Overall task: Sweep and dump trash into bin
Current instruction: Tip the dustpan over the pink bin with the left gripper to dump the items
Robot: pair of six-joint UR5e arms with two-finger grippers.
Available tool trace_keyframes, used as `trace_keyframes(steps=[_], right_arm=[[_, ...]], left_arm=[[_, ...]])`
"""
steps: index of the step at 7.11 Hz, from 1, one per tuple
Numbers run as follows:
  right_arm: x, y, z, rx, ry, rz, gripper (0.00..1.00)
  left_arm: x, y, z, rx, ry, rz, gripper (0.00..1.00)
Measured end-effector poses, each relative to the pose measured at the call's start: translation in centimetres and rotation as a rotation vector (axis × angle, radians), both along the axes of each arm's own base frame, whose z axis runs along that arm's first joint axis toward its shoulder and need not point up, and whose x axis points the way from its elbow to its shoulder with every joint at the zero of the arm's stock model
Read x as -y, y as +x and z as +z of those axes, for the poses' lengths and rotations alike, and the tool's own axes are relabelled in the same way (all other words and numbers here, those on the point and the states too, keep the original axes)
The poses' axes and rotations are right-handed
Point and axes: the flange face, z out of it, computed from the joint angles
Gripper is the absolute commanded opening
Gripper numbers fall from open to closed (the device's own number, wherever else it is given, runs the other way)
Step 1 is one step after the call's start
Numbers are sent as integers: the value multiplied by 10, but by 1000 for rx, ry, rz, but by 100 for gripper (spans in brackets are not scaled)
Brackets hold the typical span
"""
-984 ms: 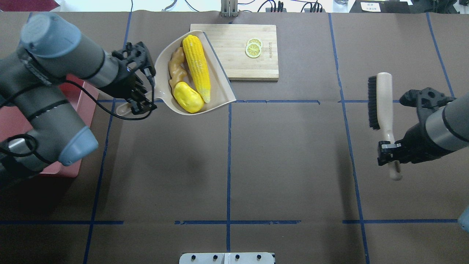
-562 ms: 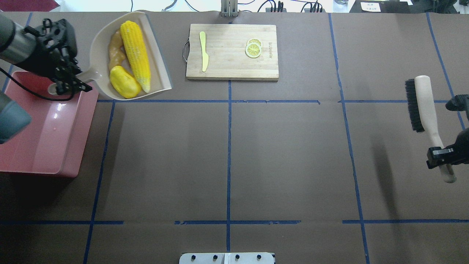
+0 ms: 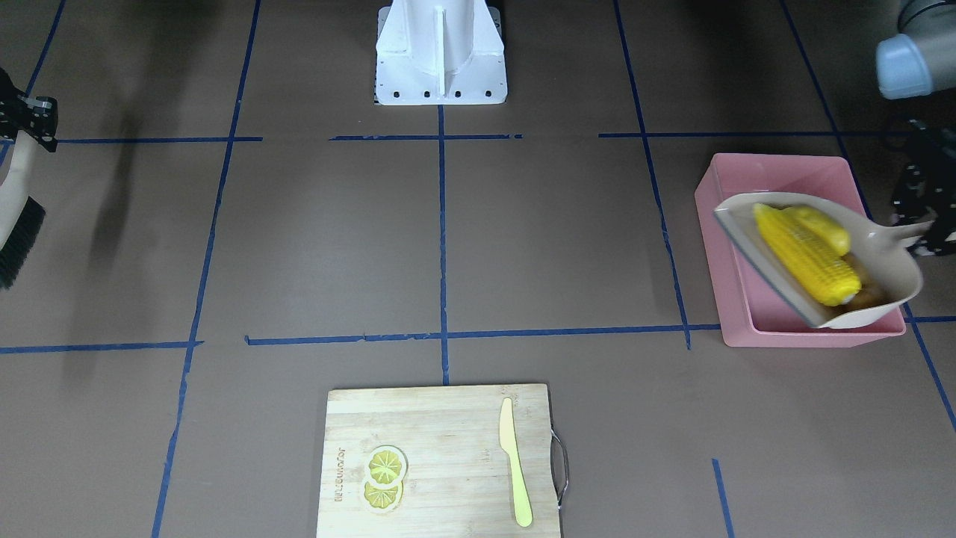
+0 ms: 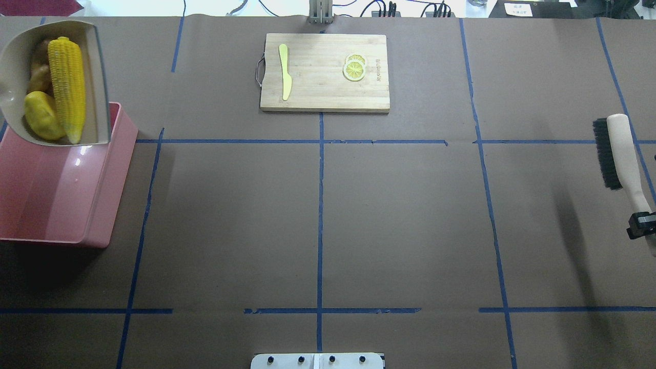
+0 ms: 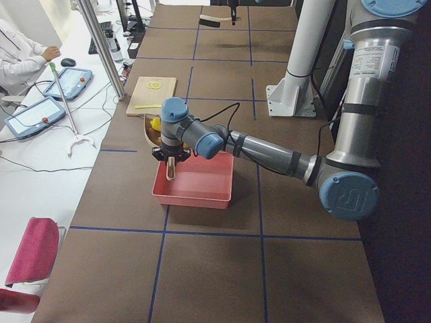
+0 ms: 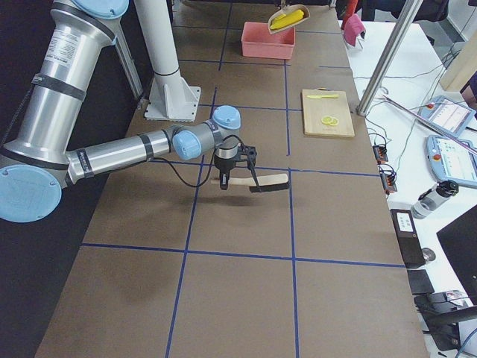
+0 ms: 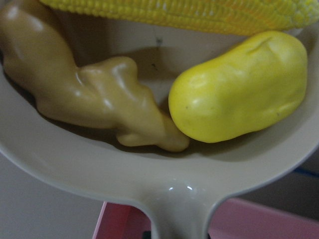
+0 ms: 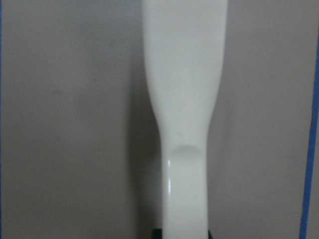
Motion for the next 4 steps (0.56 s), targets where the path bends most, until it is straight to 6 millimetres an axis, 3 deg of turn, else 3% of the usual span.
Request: trace_keyframes(steps=[2, 4], right_arm=[[0, 1, 6, -2, -4, 3, 0], [0, 0, 10, -8, -11, 6, 0]], left_arm=[[1, -32, 23, 121, 59, 0, 0], [15, -36, 22, 320, 126, 103, 0]])
